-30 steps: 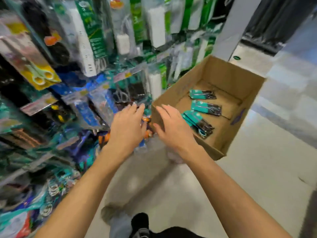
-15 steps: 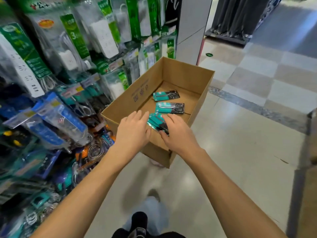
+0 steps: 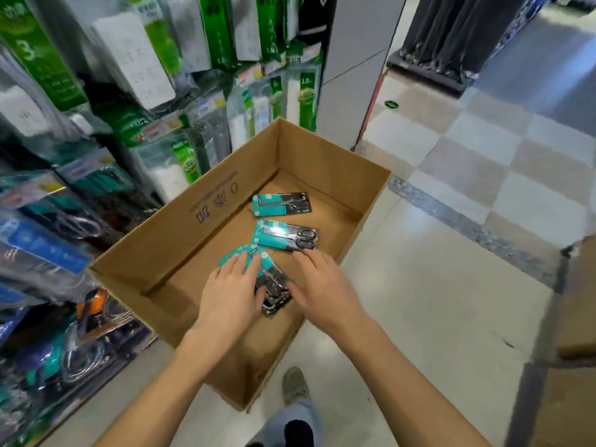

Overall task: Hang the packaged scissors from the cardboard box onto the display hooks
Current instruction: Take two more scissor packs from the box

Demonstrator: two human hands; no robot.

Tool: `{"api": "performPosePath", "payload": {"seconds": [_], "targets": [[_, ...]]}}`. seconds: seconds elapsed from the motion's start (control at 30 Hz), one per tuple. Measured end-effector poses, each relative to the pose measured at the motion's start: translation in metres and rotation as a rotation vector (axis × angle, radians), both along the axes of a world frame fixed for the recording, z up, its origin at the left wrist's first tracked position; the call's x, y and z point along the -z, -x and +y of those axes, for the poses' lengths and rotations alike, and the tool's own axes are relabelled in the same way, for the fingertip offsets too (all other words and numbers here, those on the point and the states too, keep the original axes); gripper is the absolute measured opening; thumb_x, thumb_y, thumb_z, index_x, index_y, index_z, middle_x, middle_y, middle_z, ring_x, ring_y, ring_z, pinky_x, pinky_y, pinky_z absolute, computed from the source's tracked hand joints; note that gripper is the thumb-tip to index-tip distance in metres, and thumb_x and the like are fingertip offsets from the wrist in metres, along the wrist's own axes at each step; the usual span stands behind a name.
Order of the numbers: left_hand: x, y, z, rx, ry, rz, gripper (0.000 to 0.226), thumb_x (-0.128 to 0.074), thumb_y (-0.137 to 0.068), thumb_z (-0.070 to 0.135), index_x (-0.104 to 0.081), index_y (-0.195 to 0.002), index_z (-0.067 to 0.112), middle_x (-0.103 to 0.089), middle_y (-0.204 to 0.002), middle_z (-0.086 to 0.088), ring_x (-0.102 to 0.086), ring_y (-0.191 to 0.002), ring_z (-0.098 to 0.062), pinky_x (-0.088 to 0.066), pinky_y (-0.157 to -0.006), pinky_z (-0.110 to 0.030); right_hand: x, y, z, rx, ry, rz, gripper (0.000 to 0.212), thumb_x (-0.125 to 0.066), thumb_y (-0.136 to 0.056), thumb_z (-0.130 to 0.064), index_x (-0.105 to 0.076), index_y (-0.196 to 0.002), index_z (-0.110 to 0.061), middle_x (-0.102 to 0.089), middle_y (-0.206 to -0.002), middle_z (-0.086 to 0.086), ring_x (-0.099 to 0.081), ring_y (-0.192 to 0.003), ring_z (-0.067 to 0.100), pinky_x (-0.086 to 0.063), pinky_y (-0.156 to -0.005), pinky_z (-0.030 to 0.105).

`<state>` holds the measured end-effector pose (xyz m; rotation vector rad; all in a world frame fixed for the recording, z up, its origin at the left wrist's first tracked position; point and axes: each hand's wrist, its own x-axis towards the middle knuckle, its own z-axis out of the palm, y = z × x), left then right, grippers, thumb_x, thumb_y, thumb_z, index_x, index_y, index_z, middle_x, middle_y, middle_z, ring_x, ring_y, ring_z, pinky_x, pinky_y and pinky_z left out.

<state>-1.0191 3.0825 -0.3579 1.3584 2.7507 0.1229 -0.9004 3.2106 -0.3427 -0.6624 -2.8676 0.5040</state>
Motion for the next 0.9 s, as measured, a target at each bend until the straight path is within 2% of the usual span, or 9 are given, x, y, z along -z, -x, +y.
{"api": "performPosePath", "payload": {"seconds": [0.07,0.13,0.23,0.33,0.43,0.5,0.63,0.77,0.9], "targets": [[0.008,0.006,0.016,-0.047,0.004,-0.034,0.065,-0.073,-0.078,0.038,-0.054,-0.135,0.013,-0.061,-0.131,-0.012,-0.057,-0.122,-0.031,-0.048,-0.098,-0.042,0.004,0.009,0.019,-0.020,0.024,-0.016,0.052,-0.070,-0.082,-0.028,-0.055,-0.129,-0.011,-0.060,-0.126,0.009,-0.055,-0.117,0.028,-0.045,-0.103,0.038],[0.015,0.013,0.029,-0.078,0.023,-0.061,0.061,-0.071,-0.079,0.038,-0.055,-0.133,0.014,-0.062,-0.129,-0.012,-0.058,-0.120,-0.031,-0.049,-0.095,-0.043,0.007,0.019,0.035,-0.073,0.015,-0.042,0.052,-0.068,-0.083,-0.028,-0.054,-0.131,-0.013,-0.058,-0.128,0.007,-0.054,-0.118,0.027,-0.045,-0.103,0.037],[0.022,0.024,0.045,-0.102,0.074,-0.093,0.058,-0.072,-0.077,0.038,-0.059,-0.129,0.016,-0.064,-0.124,-0.009,-0.061,-0.115,-0.030,-0.051,-0.090,-0.042,0.008,0.038,0.060,-0.167,0.010,-0.162,0.049,-0.053,-0.095,-0.035,-0.042,-0.140,-0.022,-0.048,-0.139,-0.001,-0.042,-0.128,0.019,-0.035,-0.106,0.029],[0.038,0.031,0.054,-0.139,0.109,-0.119,0.058,-0.077,-0.071,0.036,-0.063,-0.124,0.014,-0.068,-0.119,-0.011,-0.066,-0.108,-0.031,-0.054,-0.084,-0.041,0.015,0.060,0.081,-0.211,0.010,-0.215,0.044,-0.047,-0.097,-0.038,-0.043,-0.138,-0.023,-0.048,-0.139,-0.002,-0.044,-0.126,0.018,-0.040,-0.103,0.030],[0.057,0.034,0.062,-0.212,0.136,-0.211,0.059,-0.059,-0.088,0.037,-0.044,-0.142,0.019,-0.052,-0.142,-0.010,-0.050,-0.130,-0.028,-0.043,-0.101,-0.040,0.025,0.082,0.100,-0.269,0.015,-0.311,0.045,-0.046,-0.096,-0.040,-0.043,-0.137,-0.021,-0.049,-0.137,0.000,-0.047,-0.123,0.020,-0.044,-0.099,0.033],[0.070,0.039,0.065,-0.267,0.171,-0.241,0.058,-0.045,-0.095,0.038,-0.031,-0.149,0.021,-0.040,-0.150,-0.008,-0.037,-0.139,-0.026,-0.034,-0.110,-0.039,0.034,0.095,0.112,-0.320,0.018,-0.400,0.046,-0.043,-0.097,-0.041,-0.042,-0.138,-0.020,-0.048,-0.138,0.002,-0.046,-0.123,0.021,-0.045,-0.100,0.034],[0.082,0.044,0.068,-0.334,0.270,-0.284,0.057,-0.042,-0.097,0.037,-0.027,-0.148,0.018,-0.037,-0.150,-0.011,-0.033,-0.140,-0.028,-0.029,-0.113,-0.042,0.054,0.122,0.134,-0.409,-0.007,-0.510,0.044,-0.047,-0.096,-0.038,-0.045,-0.134,-0.018,-0.051,-0.135,0.006,-0.049,-0.122,0.024,-0.047,-0.100,0.041],[0.094,0.044,0.075,-0.414,0.331,-0.376,0.063,-0.041,-0.099,0.035,-0.013,-0.153,0.018,-0.026,-0.156,-0.014,-0.025,-0.144,-0.031,-0.025,-0.117,-0.044,0.080,0.146,0.151,-0.466,-0.018,-0.557,0.044,-0.050,-0.096,-0.037,-0.044,-0.135,-0.019,-0.053,-0.134,0.006,-0.050,-0.122,0.025,-0.047,-0.100,0.041],[0.105,0.045,0.092,-0.496,0.377,-0.440,0.062,-0.038,-0.101,0.034,-0.009,-0.154,0.020,-0.023,-0.156,-0.017,-0.027,-0.142,-0.033,-0.025,-0.115,-0.045,0.105,0.165,0.167,-0.576,-0.026,-0.667,0.045,-0.046,-0.097,-0.035,-0.041,-0.137,-0.016,-0.048,-0.137,0.010,-0.047,-0.126,0.028,-0.045,-0.102,0.042]]}}
